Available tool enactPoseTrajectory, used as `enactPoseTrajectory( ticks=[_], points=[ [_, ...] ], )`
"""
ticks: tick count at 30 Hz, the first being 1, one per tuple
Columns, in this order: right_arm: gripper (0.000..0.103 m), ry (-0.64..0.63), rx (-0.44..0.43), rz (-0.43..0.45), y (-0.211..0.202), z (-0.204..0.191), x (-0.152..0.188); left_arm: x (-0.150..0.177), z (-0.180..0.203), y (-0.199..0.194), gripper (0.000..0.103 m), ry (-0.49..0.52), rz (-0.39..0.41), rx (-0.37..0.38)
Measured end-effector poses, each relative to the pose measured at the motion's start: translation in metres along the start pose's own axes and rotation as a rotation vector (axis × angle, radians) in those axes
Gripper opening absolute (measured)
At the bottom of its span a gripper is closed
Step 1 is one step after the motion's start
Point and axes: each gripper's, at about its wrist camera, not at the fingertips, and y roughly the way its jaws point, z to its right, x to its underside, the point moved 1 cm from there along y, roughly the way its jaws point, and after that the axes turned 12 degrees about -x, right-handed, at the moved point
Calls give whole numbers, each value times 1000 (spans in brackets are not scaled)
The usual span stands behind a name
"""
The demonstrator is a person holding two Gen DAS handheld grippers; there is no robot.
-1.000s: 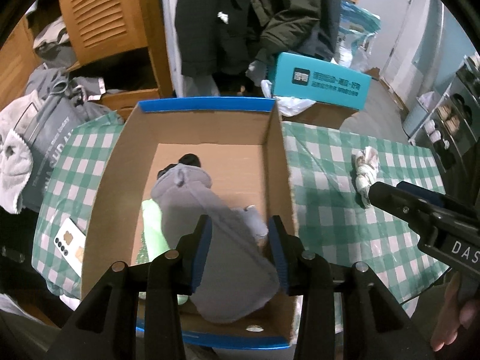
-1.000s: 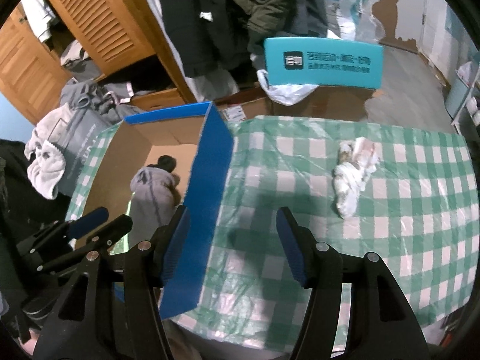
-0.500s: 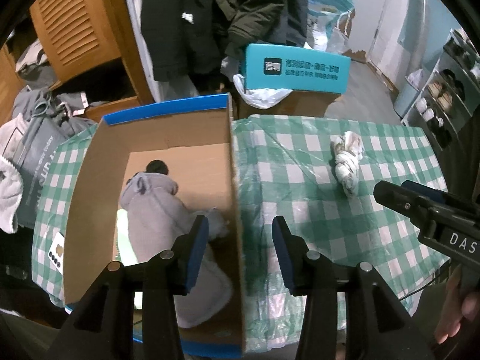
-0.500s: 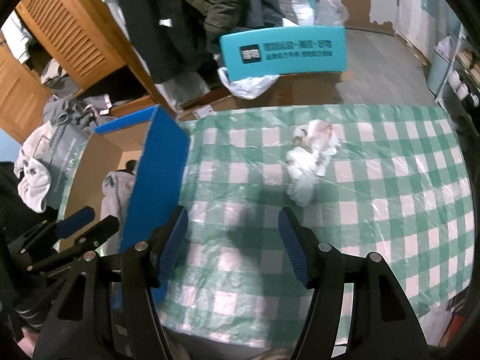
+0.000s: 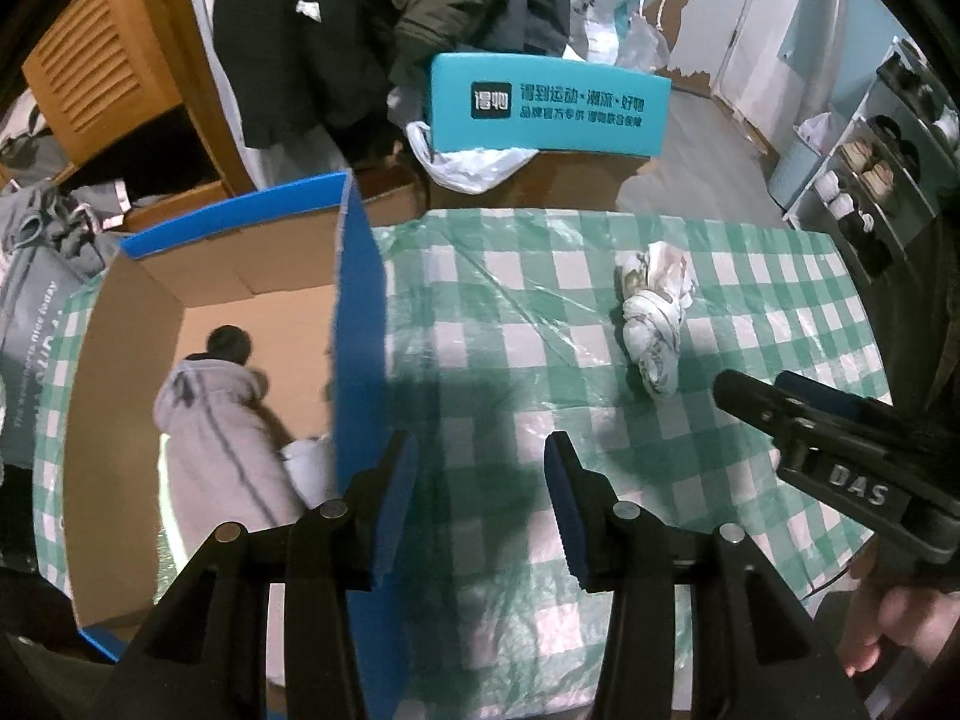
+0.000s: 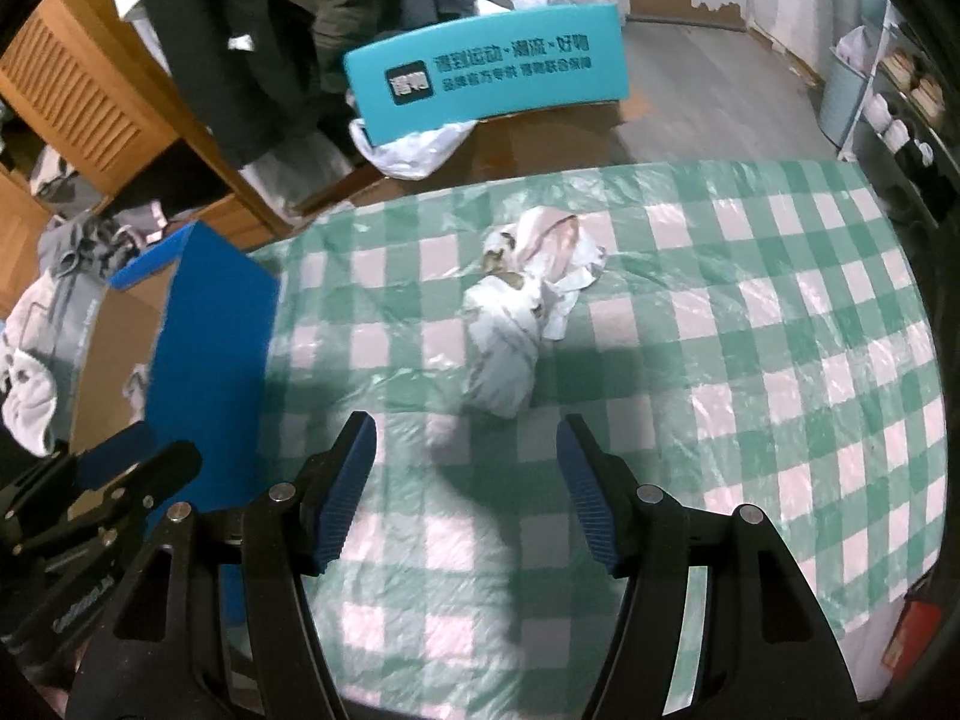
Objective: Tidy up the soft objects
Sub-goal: 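Withdraw both open tools from the box toward the white cloth on the table, then lower the open right gripper onto the crumpled white cloth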
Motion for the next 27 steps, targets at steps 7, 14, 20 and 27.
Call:
enactPoseTrajectory(
  ticks=[7, 14, 20, 27],
  points=[
    [64, 21, 18, -29, 26, 17, -12, -10, 13, 23, 45, -7, -31, 12],
    [64, 48, 28, -58, 52, 27, -26, -22, 23, 47, 45, -9, -57, 13],
    [64, 69, 34, -75, 69, 35, -40, -32, 35, 63, 45, 12, -74, 9],
    [63, 59, 46, -103, 95, 38, -48, -34, 38, 77, 45, 8, -110, 10]
  ],
)
